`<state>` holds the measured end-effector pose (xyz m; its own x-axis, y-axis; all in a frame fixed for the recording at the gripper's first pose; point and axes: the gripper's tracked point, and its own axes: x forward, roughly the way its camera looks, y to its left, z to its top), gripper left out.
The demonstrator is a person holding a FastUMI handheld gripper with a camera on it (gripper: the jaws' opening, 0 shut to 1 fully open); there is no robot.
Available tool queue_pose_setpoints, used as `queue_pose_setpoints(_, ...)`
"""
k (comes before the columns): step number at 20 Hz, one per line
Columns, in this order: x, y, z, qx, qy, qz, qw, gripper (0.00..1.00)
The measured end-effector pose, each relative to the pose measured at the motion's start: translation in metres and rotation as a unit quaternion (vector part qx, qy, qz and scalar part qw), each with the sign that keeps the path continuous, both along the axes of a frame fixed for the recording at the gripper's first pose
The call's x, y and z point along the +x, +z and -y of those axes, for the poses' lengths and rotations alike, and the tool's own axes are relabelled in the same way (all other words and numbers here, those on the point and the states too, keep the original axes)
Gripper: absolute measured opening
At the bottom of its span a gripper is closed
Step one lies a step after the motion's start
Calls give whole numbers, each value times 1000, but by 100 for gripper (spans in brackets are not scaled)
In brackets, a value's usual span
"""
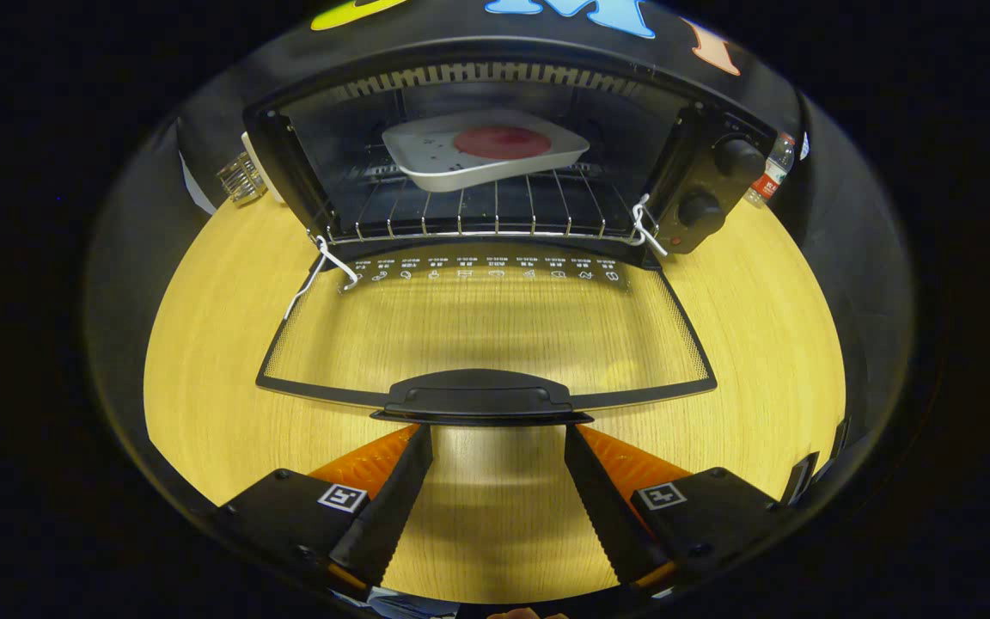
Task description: Open the toaster oven, put the food inside, and close the toaster oven door.
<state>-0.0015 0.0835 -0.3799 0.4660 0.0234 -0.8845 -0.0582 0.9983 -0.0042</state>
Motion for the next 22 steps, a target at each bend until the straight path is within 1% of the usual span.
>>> queue_pose_setpoints(4,-1,28,0,17,1,46,999,98)
queue_pose_setpoints(6,3,48,-2,29,-2,84,996,98)
queue_pose_setpoints(8,12,72,-4,36,-1,124,992,98)
queue_pose_setpoints(11,30,118,-3,44,2,191,981,99)
queue_pose_setpoints(13,36,161,9,39,6,235,971,99)
queue_pose_setpoints(16,27,212,20,35,25,294,955,98)
queue_pose_setpoints(20,13,267,25,7,55,385,921,98)
queue_pose_setpoints(22,-1,288,39,6,51,420,906,98)
